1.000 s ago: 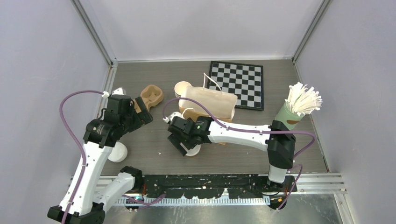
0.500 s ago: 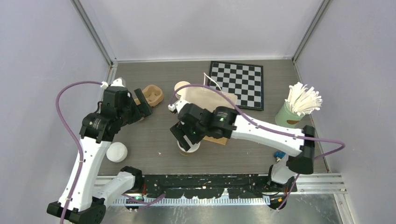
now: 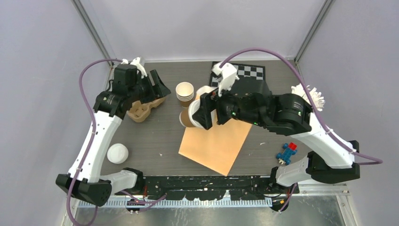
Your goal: Pack the takeout coffee
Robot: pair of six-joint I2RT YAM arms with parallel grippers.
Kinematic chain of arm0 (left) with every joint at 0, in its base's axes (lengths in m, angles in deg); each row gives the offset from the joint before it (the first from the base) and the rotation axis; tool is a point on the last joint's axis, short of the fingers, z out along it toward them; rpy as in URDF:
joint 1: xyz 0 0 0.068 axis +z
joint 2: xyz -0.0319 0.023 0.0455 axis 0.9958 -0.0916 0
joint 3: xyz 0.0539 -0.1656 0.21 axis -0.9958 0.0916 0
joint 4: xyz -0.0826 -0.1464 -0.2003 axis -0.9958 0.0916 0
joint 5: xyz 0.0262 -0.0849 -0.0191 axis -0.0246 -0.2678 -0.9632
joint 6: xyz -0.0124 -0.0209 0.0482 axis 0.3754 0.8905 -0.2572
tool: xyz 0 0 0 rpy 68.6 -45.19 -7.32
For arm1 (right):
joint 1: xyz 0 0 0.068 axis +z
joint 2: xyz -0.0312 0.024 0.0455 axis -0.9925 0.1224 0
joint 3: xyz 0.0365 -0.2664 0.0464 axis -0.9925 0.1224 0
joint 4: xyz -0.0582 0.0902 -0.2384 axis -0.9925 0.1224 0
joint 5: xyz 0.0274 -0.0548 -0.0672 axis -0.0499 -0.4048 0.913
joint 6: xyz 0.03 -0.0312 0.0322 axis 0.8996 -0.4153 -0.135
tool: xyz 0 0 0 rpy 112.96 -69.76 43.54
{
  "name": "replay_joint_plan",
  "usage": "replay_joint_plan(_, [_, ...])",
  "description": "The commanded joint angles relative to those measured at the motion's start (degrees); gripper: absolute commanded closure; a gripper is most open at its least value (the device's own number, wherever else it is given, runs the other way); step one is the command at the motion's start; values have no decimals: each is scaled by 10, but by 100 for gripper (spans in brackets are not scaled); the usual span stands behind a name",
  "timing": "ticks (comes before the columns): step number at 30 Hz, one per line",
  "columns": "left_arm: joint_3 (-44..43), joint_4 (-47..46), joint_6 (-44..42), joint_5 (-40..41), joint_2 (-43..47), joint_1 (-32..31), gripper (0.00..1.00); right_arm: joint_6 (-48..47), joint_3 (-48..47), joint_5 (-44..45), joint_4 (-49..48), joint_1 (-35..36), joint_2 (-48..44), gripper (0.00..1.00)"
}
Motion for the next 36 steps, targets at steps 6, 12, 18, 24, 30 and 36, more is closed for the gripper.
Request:
replay_joint_plan(6, [-23,-85,44,-107,-30,-11,33,-12,119,42,-46,-6,-68,23])
replay_joint_plan(12, [-48,-34,30,-95,-42,-11,33,-36,199,24,-98,-7,-76,23])
replay_joint_plan(18, [-24,-15,28,-86,-42,-2,34,-75,210,5,-118,-9,-37,23])
replay_joint_plan(24, [-31,-59,71,-193,-57,5,35,-84,215,-11,-135,-9,-25,24])
replay_joint_plan(30, [-52,-72,114,-228,-88,-32,35,-83,235,-22,-154,-9,-39,24])
replay_joint_plan(36, [-56,-30,90,-194,-118,-86,36,-68,252,-35,-152,-9,-45,24])
